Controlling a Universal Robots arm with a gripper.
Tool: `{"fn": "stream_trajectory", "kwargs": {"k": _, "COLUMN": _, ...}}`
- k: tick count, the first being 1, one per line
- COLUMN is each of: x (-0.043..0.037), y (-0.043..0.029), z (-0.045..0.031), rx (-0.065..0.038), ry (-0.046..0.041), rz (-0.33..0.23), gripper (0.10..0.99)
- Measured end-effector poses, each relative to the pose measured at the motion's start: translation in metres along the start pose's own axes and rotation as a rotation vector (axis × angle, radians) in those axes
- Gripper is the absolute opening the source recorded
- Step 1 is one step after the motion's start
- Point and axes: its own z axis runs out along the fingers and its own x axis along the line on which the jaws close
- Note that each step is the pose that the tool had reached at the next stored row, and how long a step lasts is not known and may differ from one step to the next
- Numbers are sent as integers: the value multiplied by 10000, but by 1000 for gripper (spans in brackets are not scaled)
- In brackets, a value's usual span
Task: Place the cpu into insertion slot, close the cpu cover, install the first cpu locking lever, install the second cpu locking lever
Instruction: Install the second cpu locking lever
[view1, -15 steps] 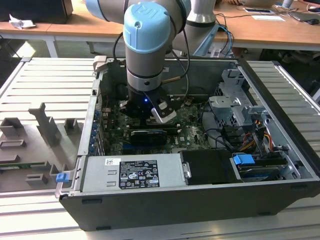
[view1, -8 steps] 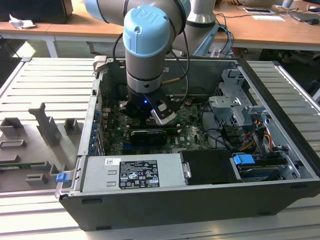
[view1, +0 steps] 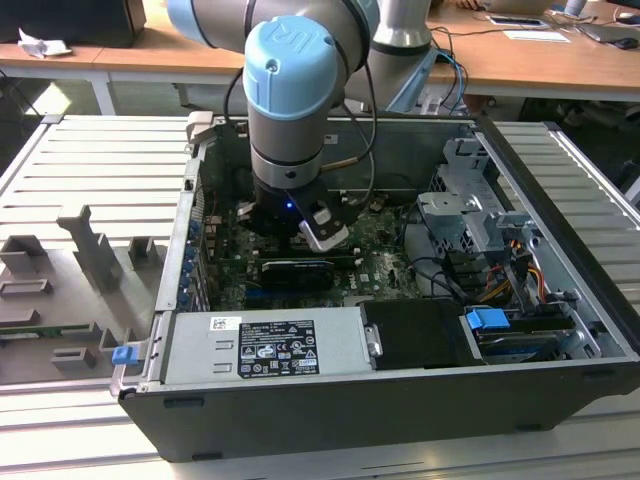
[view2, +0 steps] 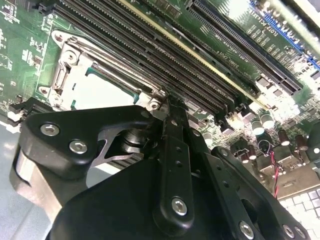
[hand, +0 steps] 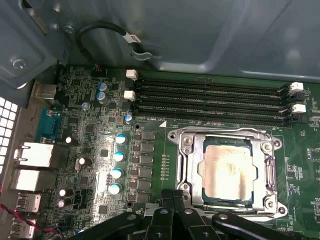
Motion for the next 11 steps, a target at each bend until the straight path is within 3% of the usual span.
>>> {"fn": "stream_trajectory", "kwargs": {"k": 11, "x": 8, "y": 26, "z": -102, "rx": 20, "ry": -24, "rz": -8, "gripper": 106}}
